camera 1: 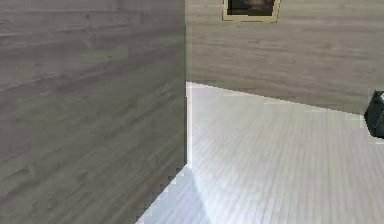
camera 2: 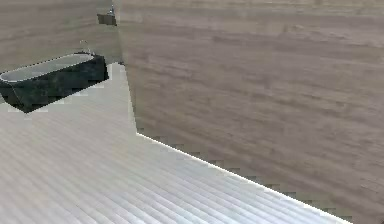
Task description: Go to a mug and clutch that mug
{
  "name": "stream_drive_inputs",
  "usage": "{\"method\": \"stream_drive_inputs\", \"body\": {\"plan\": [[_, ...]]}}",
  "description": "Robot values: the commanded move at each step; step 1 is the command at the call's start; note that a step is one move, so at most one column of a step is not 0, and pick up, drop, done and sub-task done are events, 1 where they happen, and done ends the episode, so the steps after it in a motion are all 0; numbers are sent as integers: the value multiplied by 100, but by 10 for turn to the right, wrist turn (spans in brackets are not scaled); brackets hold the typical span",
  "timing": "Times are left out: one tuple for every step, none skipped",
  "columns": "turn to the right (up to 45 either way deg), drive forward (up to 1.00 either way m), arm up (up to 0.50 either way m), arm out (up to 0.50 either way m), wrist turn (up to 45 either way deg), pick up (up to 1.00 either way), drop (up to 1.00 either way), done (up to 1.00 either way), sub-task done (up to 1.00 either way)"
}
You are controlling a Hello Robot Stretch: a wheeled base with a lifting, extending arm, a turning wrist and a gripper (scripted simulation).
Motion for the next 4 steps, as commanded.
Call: {"method": "stream_drive_inputs", "body": {"plan": [[150,0,0,0,0,0,0,0,0],[0,100,0,0,0,0,0,0,0],[30,0,0,0,0,0,0,0,0],[0,70,0,0,0,0,0,0,0]]}}
